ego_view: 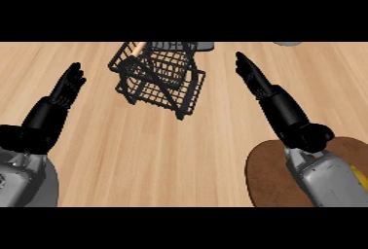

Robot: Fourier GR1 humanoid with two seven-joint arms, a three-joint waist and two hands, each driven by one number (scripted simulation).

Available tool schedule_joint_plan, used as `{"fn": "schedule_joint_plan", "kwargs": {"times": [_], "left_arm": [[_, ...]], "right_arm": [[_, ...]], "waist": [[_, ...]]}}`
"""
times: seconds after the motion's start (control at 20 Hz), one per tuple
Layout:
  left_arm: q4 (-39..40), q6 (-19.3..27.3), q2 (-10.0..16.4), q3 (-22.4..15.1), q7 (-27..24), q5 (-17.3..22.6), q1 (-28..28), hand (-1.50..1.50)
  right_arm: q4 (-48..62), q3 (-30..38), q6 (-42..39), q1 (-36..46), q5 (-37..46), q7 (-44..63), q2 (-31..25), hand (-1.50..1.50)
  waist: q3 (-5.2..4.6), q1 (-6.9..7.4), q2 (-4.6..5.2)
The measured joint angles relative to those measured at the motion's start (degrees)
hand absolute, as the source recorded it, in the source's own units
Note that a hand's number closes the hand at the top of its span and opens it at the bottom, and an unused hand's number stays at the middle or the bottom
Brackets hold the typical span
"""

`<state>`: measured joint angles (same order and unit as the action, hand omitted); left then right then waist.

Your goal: Pick the lemon from the cutting board and place it in the tiered basket

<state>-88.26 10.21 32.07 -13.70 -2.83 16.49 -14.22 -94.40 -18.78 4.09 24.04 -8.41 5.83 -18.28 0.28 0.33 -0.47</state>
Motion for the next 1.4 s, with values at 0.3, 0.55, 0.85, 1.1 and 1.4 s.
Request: {"fn": "schedule_joint_plan", "kwargs": {"times": [0.3, 0.55, 0.85, 1.1, 1.4], "left_arm": [[1.4, 5.7, -2.2, 1.7, 3.9, -3.4, 7.8, 0.00], [-1.5, 8.5, -2.0, 4.0, 7.8, -2.7, 15.0, 0.00], [-8.8, 11.6, -2.4, 3.0, 10.5, -2.4, 21.9, 0.00], [-14.8, 13.4, -1.0, 1.4, 11.8, -2.4, 25.8, 0.00], [-21.7, 15.4, 4.4, -3.6, 12.3, -2.3, 31.8, 0.00]], "right_arm": [[-0.8, 15.2, 10.4, -6.7, 4.6, -0.2, -9.0, 1.50], [5.1, 31.9, 26.0, -13.8, 6.6, 3.4, -11.0, -1.50], [0.8, 43.4, 35.7, -23.8, 5.0, 0.6, -7.0, -1.50], [-3.6, 42.6, 32.3, -33.5, 4.9, 6.6, -7.5, -1.50], [-8.0, 36.7, 25.4, -44.5, 9.1, 16.7, -12.2, -1.50]], "waist": [[0.76, -4.75, -0.95], [2.23, -10.01, -1.54], [3.00, -8.87, -2.41], [2.48, -7.35, -1.77], [2.37, -5.28, -0.67]]}}
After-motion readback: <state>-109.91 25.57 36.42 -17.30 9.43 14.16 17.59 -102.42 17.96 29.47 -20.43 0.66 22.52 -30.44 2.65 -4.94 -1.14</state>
